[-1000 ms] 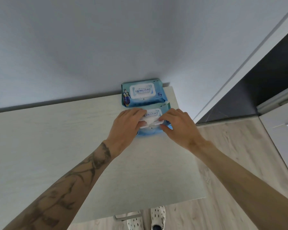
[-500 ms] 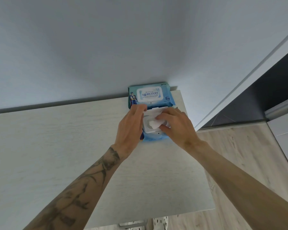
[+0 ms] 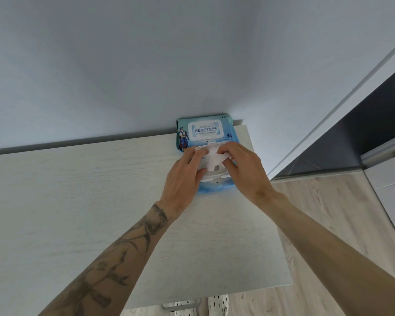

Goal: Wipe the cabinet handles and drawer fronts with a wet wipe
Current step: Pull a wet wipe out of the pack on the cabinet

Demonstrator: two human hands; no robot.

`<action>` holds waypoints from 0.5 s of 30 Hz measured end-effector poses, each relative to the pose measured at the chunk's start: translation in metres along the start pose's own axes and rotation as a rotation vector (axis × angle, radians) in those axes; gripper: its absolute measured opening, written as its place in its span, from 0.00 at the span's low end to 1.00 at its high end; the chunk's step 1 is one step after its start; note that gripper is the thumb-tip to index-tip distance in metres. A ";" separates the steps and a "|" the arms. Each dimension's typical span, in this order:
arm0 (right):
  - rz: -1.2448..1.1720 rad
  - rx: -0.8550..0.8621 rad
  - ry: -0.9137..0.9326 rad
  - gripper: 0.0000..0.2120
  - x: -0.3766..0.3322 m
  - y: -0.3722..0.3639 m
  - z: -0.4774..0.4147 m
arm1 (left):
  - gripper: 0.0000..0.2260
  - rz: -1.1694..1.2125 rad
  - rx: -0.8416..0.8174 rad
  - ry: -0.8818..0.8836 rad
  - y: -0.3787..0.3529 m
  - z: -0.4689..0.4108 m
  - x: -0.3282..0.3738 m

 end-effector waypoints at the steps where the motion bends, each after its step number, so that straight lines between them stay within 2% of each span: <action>1: -0.036 0.042 -0.002 0.06 -0.002 0.006 0.000 | 0.21 -0.001 -0.003 0.009 -0.001 -0.001 -0.001; 7: -0.133 0.218 0.032 0.05 -0.018 0.040 -0.004 | 0.23 0.044 0.019 0.031 0.000 0.000 0.003; 11: -0.179 0.295 -0.010 0.05 -0.016 0.061 0.000 | 0.21 0.135 0.012 0.071 0.001 0.010 0.008; 15: -0.162 0.324 -0.040 0.12 -0.017 0.071 0.007 | 0.19 0.125 -0.023 0.102 -0.002 0.021 0.013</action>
Point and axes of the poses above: each hand's wrist, its own z-axis away from the middle knuckle, its own y-axis out of the back of the hand, x = y × z, the point moved 5 cm from there along -z, towards the middle knuckle, and after that the axes turned 2 degrees about z, right-handed, at the moved point
